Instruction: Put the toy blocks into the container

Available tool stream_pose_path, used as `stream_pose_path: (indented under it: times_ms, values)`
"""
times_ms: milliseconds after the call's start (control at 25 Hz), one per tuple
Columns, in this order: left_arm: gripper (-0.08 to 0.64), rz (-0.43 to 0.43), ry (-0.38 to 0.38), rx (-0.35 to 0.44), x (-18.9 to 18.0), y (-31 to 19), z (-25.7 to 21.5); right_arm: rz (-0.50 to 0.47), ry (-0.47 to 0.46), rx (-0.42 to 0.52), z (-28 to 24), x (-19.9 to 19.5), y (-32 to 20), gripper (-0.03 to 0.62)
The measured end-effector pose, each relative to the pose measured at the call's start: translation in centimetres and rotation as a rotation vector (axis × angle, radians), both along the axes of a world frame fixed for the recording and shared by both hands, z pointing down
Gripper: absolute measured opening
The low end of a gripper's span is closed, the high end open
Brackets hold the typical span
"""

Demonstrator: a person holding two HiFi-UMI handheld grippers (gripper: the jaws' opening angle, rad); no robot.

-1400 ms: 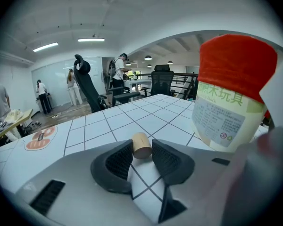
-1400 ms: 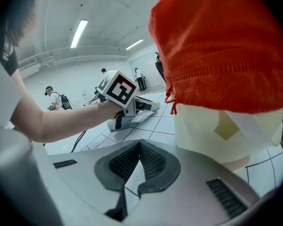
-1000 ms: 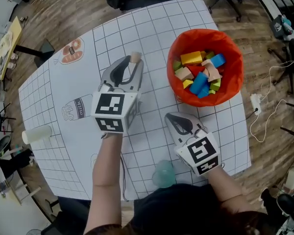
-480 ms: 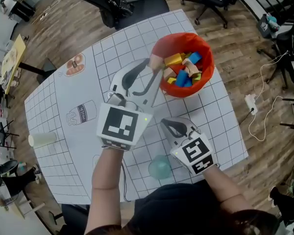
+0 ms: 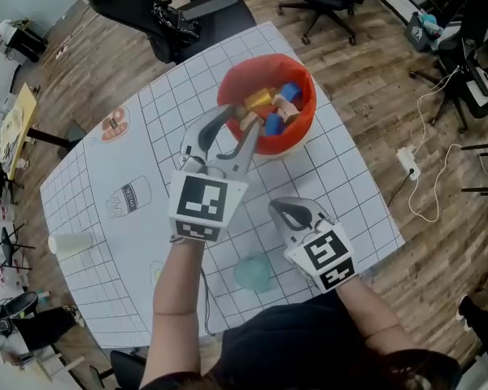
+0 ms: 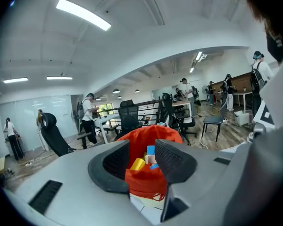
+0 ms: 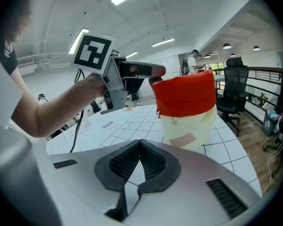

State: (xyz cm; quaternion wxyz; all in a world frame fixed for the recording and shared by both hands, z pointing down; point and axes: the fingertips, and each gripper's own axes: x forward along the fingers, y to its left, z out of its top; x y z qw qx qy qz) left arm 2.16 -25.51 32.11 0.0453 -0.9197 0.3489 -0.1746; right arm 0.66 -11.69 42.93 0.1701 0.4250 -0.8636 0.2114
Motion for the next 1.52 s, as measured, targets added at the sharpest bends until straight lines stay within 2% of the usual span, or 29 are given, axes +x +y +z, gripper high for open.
stream_pose_path:
  times_ms: [240, 400, 800, 1160, 1520]
  values:
    - [0.149, -0.057, 0.082, -0.046, -2.5, 1.7, -0.6, 0.025, -0.010, 0.032, -1.5, 0.8, 0.4, 0.015]
    - [0.107, -0.100, 0.102, -0.066, -4.9, 3.2, -0.8, 0.027, -0.013, 0.048, -2.5, 0.8, 0.5, 0.015]
    - [0.046, -0.284, 0.174, -0.075, -13.2, 6.9, -1.6, 0.044, -0.026, 0.095, -5.3, 0.7, 0.2, 0.015]
    - [0.029, -0.496, 0.259, -0.177, -20.6, 11.1, 1.7, 0.033, -0.028, 0.122, -6.6, -0.8, 0.4, 0.015]
    - [0.028, -0.604, 0.286, -0.246, -23.9, 14.8, 4.9, 0.019, -0.024, 0.123, -6.5, -2.2, 0.4, 0.015]
